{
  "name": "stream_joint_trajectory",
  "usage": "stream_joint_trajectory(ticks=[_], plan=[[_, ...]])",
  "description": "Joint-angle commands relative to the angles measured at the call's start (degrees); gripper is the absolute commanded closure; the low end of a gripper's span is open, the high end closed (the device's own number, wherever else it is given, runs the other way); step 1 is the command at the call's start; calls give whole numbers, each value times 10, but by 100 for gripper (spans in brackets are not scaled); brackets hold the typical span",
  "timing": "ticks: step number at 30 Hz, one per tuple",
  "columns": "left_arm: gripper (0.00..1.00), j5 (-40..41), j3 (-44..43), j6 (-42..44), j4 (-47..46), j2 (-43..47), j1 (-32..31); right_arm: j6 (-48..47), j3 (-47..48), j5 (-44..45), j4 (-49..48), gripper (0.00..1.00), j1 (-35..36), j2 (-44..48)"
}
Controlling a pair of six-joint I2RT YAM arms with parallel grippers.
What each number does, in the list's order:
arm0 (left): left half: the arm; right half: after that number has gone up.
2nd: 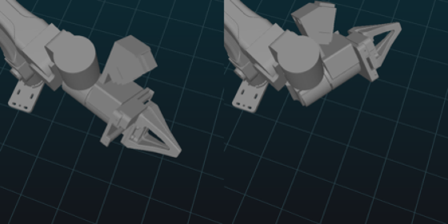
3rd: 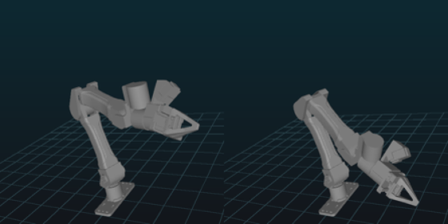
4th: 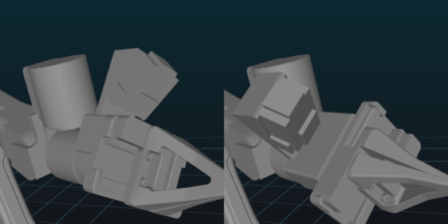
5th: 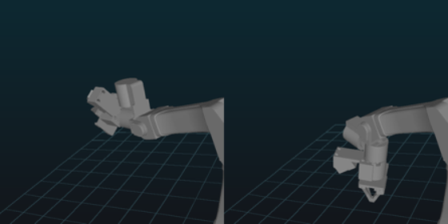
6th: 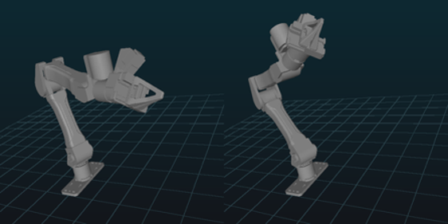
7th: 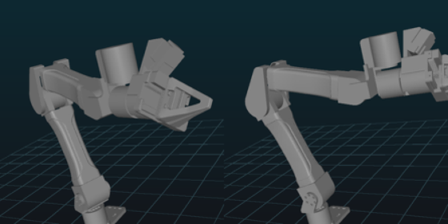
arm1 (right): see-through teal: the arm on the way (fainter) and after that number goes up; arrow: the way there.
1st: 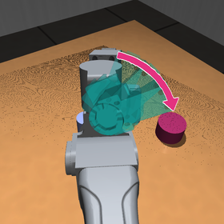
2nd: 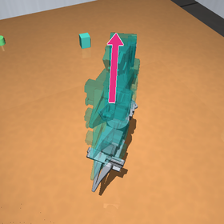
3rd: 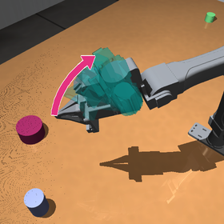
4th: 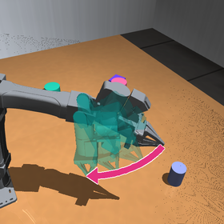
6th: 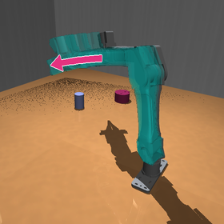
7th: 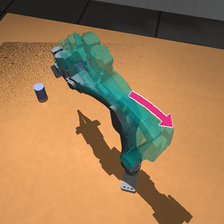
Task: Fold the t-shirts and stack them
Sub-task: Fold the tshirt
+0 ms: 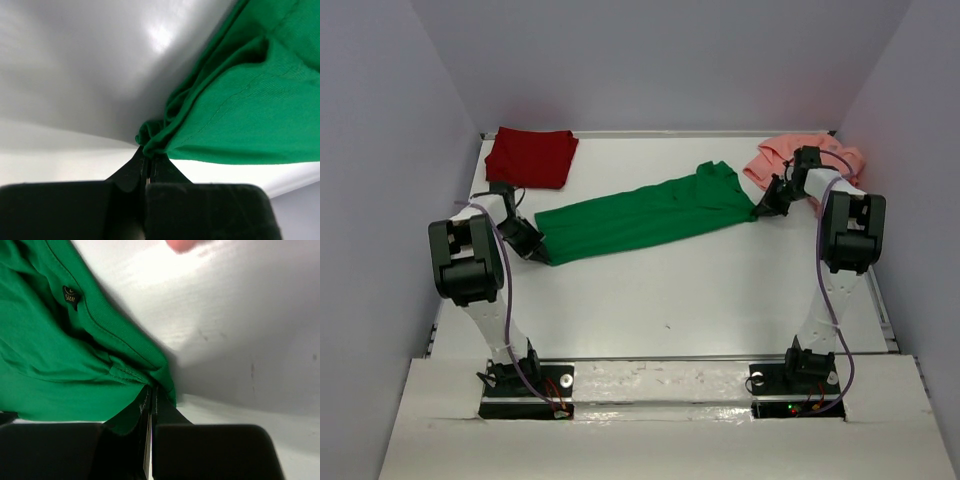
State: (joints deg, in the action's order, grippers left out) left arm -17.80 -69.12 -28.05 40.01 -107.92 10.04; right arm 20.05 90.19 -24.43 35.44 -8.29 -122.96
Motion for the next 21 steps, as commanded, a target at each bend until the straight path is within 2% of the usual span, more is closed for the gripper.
stream_joint_trajectory(ticks=[1, 8, 11, 13, 21], plan=[[100, 3, 64, -9, 17, 67, -17, -12, 48, 8, 0, 100, -8, -31], [100, -16, 145, -42, 9, 132, -85, -3, 144, -3, 9, 100, -3, -91], [100, -31, 171, -73, 3, 162, -135, -1, 185, -2, 16, 100, 10, -118], [100, -50, 222, -110, -15, 204, -172, -1, 237, 2, 16, 100, 24, -158], [100, -80, 288, -208, -27, 279, -259, 42, 348, -7, 9, 100, 43, -226]])
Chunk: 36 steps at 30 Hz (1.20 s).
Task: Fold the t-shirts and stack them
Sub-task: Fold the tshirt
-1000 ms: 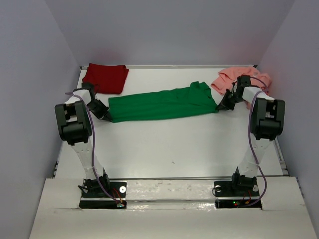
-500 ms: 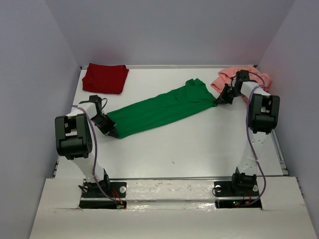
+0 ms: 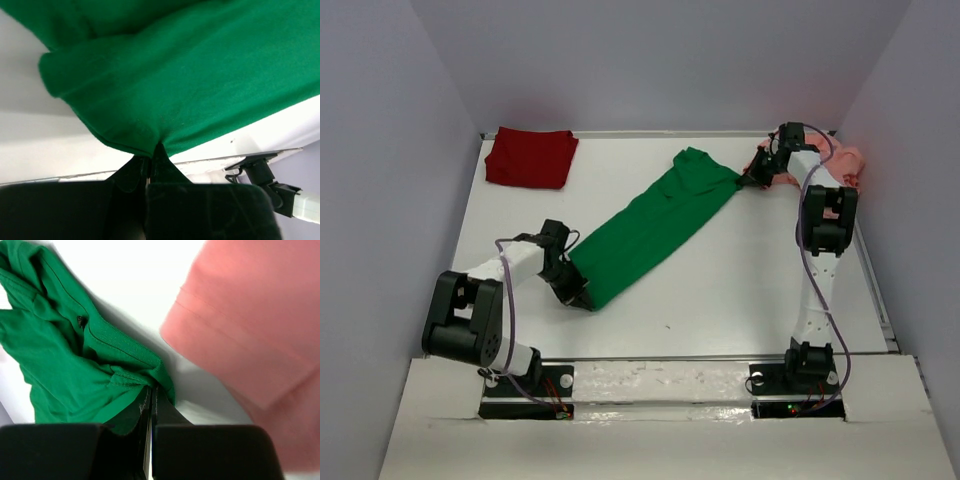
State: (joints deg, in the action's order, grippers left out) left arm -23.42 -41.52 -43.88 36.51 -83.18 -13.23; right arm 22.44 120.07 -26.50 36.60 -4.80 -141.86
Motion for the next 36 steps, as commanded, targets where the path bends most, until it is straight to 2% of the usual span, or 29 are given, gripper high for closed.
stream_joint_trajectory(ticks=[1, 6, 10, 12, 15, 20, 25, 29, 36], plan=[[100, -26, 13, -55, 9, 37, -34, 23, 61, 14, -1, 100, 15, -48], [100, -48, 39, -96, -11, 57, -73, 44, 141, 6, 4, 100, 35, -90], [100, -114, 74, -127, -64, 40, -118, 70, 193, 0, 4, 100, 54, -122], [100, -111, 68, -140, -69, 33, -154, 80, 216, -5, -1, 100, 60, -139], [100, -110, 52, -140, -66, 24, -182, 93, 227, -8, -10, 100, 66, -148], [100, -152, 56, -132, -101, -27, -224, 115, 224, -18, -42, 100, 83, -156], [100, -173, -18, -100, -105, -131, -294, 129, 217, -27, -64, 100, 94, -158], [100, -176, -109, -73, -87, -214, -332, 148, 214, -39, -89, 100, 106, -156], [100, -188, -170, -64, -85, -270, -362, 199, 257, -57, -119, 100, 117, -178]])
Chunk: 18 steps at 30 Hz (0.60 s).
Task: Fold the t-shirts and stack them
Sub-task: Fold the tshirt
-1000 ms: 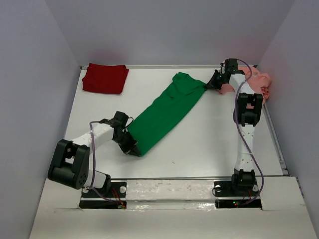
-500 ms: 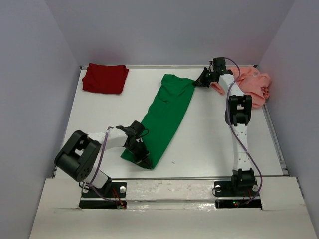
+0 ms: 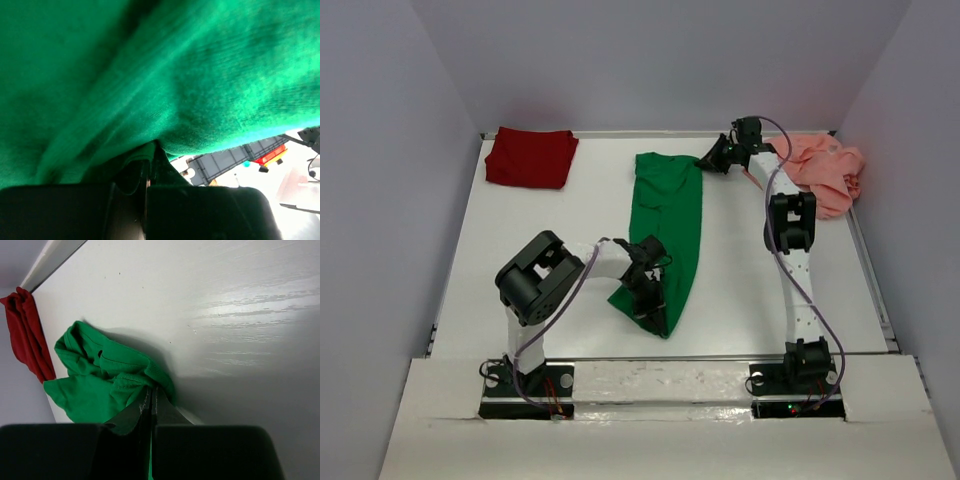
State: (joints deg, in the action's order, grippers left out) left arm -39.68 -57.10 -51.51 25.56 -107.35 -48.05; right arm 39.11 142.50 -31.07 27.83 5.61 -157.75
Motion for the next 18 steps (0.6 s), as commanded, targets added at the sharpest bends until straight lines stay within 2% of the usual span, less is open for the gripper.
stream_joint_trajectory(ticks=[1, 8, 18], plan=[[100, -25, -16, 12, 27, -30, -17, 39, 34, -12, -38, 100, 13, -20], [100, -36, 20, -22, 19, 12, -26, 72, 81, 6, -80, 100, 13, -46], [100, -52, 90, -83, 7, 113, -35, 83, 53, 10, -147, 100, 13, -40]])
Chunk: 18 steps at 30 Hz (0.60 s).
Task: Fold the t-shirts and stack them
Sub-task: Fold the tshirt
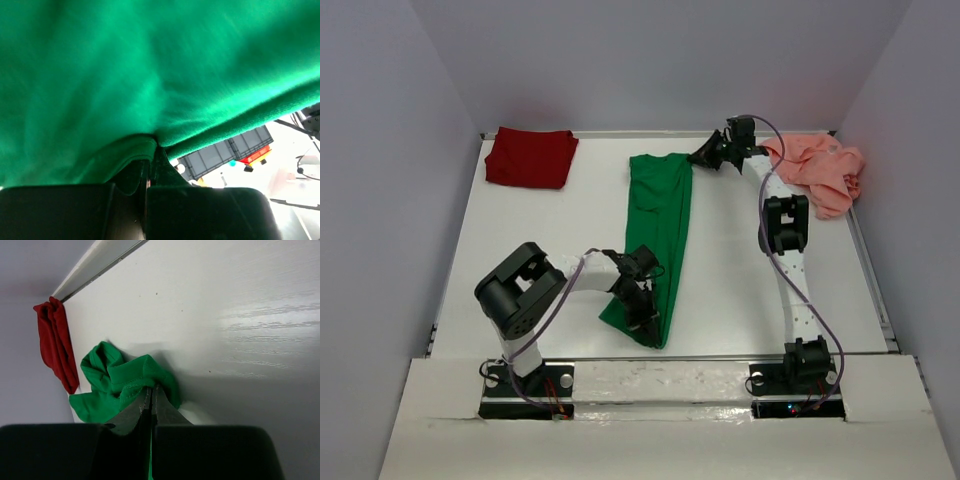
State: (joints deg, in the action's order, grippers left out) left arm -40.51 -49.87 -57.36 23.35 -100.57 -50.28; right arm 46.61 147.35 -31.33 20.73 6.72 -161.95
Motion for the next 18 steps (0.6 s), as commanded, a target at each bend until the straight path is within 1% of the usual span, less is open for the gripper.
stream_joint_trajectory(ticks=[1, 2, 4, 5, 7, 8, 9, 11, 12, 14, 15, 16, 17, 18], plan=[[100, -41, 19, -24, 33, 50, -13, 6, 3, 12, -81, 100, 2, 4], [93, -40, 19, -23, 39, 54, -13, 6, 0, 11, -86, 100, 2, 7], [70, -38, 14, -22, 43, 62, -13, 7, -9, 7, -104, 100, 2, 14], [44, -33, 10, -19, 47, 64, -13, 8, -8, 7, -106, 100, 2, 15], [17, -23, -10, -12, 66, 62, -13, 10, -7, 3, -112, 99, 2, 15], [1, -12, -19, -6, 71, 60, -13, 11, -8, 1, -112, 94, 2, 16], [1, -8, -38, 2, 84, 56, -12, 10, -9, -2, -112, 84, 2, 18], [1, 17, -59, 15, 109, 55, -10, 4, -19, -1, -112, 77, 2, 25], [1, 29, -85, 19, 119, 55, -9, 2, -24, -1, -113, 70, 2, 30], [1, 63, -122, 28, 155, 57, 2, -8, -33, -1, -113, 64, -3, 38], [1, 74, -131, 35, 163, 59, 5, -12, -33, -1, -114, 57, -3, 40], [1, 84, -137, 36, 167, 61, 11, -18, -35, -1, -114, 39, -3, 42], [1, 85, -139, 34, 169, 64, 13, -20, -35, -2, -114, 31, -3, 44], [1, 83, -137, 32, 166, 69, 15, -21, -35, -2, -115, 29, -3, 47]])
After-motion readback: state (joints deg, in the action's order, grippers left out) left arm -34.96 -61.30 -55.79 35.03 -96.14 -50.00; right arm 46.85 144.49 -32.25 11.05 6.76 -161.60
